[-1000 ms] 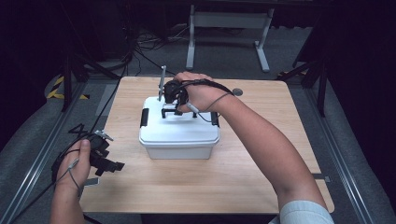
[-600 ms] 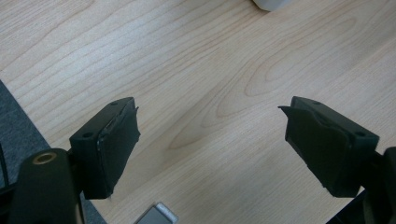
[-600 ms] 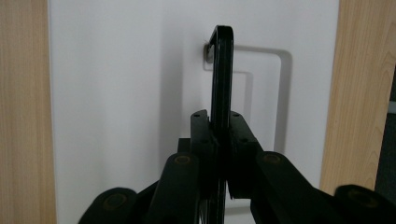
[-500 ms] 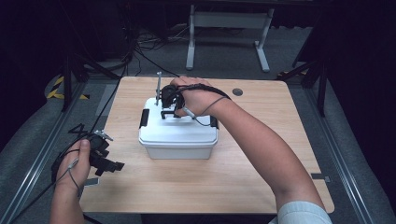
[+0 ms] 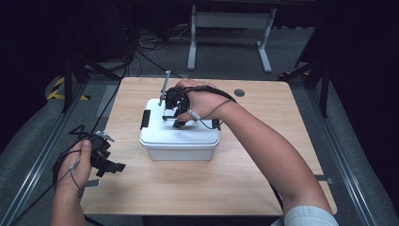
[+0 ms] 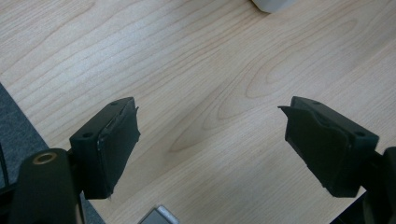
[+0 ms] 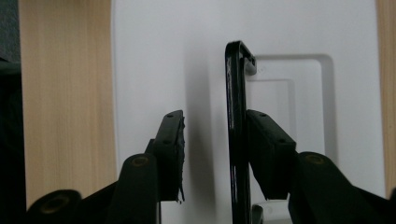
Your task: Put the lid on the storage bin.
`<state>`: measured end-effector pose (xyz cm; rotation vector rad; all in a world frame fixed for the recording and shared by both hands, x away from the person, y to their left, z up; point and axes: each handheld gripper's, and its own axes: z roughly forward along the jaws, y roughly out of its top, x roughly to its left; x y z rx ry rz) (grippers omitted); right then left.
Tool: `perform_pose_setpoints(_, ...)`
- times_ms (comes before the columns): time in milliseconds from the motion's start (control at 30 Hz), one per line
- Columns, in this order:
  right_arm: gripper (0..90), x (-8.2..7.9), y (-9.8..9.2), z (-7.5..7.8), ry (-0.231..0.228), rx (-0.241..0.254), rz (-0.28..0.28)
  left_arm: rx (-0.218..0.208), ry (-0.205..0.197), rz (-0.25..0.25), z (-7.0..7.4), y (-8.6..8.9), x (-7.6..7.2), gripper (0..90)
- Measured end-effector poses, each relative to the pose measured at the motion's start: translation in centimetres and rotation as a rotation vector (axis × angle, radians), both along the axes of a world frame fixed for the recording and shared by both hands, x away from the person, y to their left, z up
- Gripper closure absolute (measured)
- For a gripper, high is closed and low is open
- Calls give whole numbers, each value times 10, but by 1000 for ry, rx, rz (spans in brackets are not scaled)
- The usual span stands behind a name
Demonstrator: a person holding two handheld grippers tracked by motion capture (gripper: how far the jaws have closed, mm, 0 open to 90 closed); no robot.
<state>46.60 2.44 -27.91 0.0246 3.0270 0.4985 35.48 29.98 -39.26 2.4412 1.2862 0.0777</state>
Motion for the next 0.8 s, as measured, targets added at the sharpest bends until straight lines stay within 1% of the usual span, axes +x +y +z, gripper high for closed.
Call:
perform_pose_setpoints(67, 471, -3, -7, 10, -23, 59, -29, -1, -2, -6, 1, -1, 0, 181)
perform_pose_setpoints(100, 448, -4, -10, 13, -24, 79, -32, -6, -4, -7, 2, -2, 1, 180)
perform_pose_setpoints(167, 408, -7, -18, 19, -32, 116, -52, -1, -13, -9, 4, -4, 3, 177)
perform_pose_setpoints(233, 401, -9, -28, 25, -45, 143, -77, 3, -15, -18, 4, -5, 5, 181)
perform_pose_setpoints(267, 401, -9, -28, 25, -45, 143, -77, 3, -15, -18, 4, -5, 5, 181)
perform_pose_setpoints(300, 398, -12, -43, 31, -55, 153, -109, 2, -10, -21, 3, -6, 5, 177)
perform_pose_setpoints(333, 398, -12, -43, 31, -55, 153, -109, 3, -9, -22, 3, -6, 6, 177)
perform_pose_setpoints(400, 389, -14, -57, 34, -54, 171, -136, 1, -6, -13, 2, -5, 6, 180)
perform_pose_setpoints(433, 387, -14, -64, 36, -57, 172, -146, 2, -7, -10, 2, -5, 5, 182)
perform_pose_setpoints(467, 385, -14, -71, 36, -62, 177, -154, 7, -10, -11, 2, -4, 5, 183)
perform_pose_setpoints(567, 375, -12, -94, 37, -81, 200, -194, 0, -17, -8, 3, -4, 2, 180)
perform_pose_setpoints(600, 375, -12, -94, 37, -81, 200, -194, 0, -17, -8, 3, -4, 2, 179)
perform_pose_setpoints(633, 368, -12, -105, 37, -81, 210, -214, 1, -19, -10, 4, -4, 1, 179)
perform_pose_setpoints(700, 364, -12, -120, 36, -86, 217, -239, -2, -21, -12, 4, -3, 1, 181)
perform_pose_setpoints(800, 358, -14, -143, 36, -88, 226, -278, -4, -36, 7, 5, -2, 2, 181)
